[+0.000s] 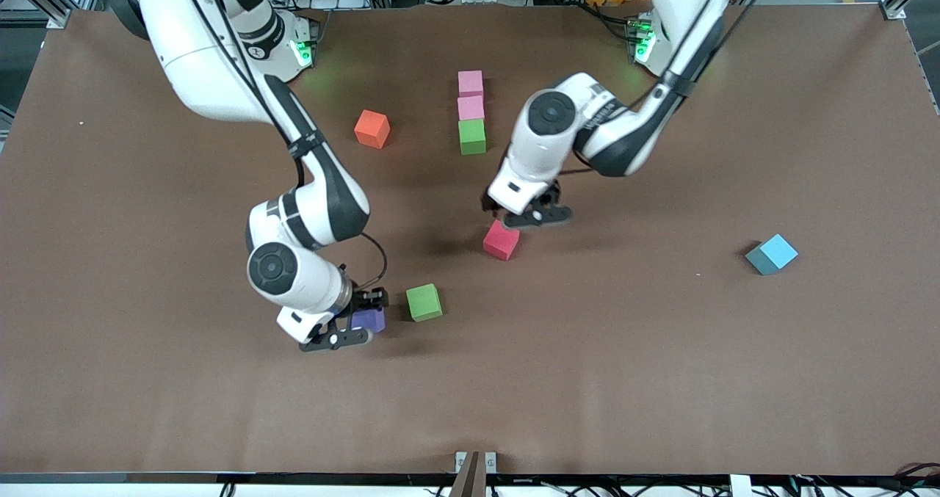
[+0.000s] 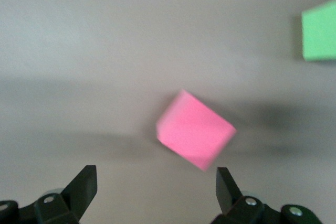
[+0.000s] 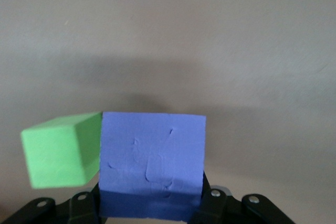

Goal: Arrange blocks into number 1
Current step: 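Place the purple cube with the right gripper while the left gripper reaches cyan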

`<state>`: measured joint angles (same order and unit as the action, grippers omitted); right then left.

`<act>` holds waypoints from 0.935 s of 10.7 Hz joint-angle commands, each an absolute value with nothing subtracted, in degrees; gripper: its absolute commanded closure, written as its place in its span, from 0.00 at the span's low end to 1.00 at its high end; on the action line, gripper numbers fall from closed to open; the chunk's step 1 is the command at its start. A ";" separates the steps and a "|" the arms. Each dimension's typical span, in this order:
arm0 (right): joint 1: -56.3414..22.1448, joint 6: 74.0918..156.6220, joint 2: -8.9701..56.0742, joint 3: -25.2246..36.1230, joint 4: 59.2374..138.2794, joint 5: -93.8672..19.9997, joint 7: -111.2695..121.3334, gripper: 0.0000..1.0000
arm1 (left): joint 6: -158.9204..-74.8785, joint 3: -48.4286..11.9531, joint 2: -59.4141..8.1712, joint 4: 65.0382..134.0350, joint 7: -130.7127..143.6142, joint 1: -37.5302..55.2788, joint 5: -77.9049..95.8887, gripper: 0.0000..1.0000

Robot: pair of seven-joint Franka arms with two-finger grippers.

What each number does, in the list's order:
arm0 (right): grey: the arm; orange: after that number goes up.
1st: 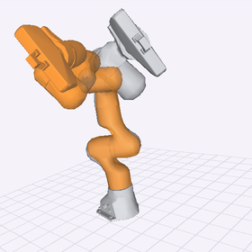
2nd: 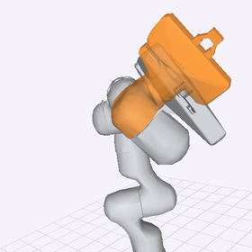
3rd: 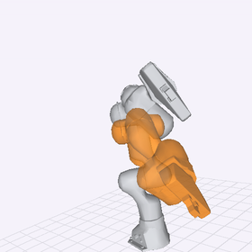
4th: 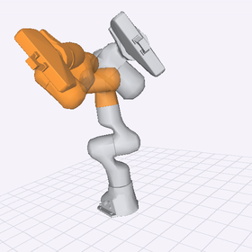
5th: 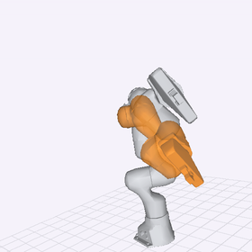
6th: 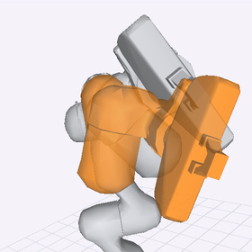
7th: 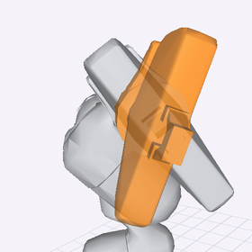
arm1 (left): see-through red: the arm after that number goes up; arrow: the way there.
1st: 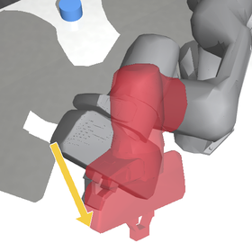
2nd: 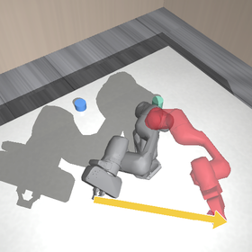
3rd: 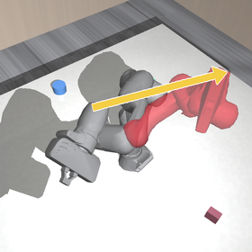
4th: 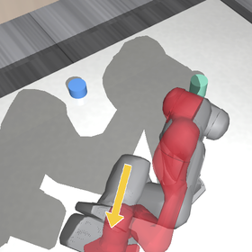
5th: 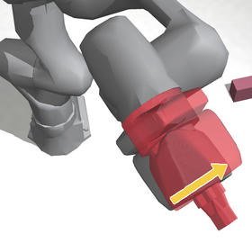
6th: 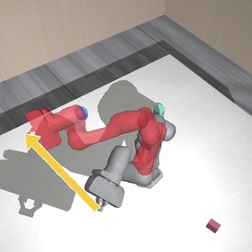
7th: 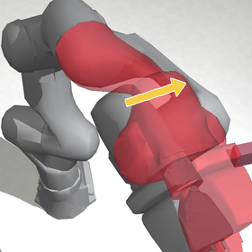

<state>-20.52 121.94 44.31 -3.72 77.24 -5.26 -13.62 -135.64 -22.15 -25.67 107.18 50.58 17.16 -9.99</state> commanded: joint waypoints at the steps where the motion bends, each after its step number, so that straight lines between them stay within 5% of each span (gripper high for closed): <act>1: -20.04 122.61 36.85 -6.75 86.64 -5.62 -18.52 1.00 | -135.18 -20.40 -23.47 107.84 39.34 10.75 -10.46 0.00; 6: -31.16 126.46 35.77 -9.05 91.22 -5.45 -34.77 1.00 | -135.00 -18.81 -23.11 107.93 12.36 -1.47 -10.20 0.00; 10: -42.96 131.10 33.67 -8.79 98.57 -4.66 -42.98 1.00 | -134.91 -10.74 -24.16 108.46 -14.85 -4.04 -3.63 0.00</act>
<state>-41.09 127.39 37.48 -9.34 91.30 -5.22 -41.61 -135.20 -12.72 -24.37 107.68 -4.73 -3.93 -7.45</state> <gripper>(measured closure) 0.388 0.000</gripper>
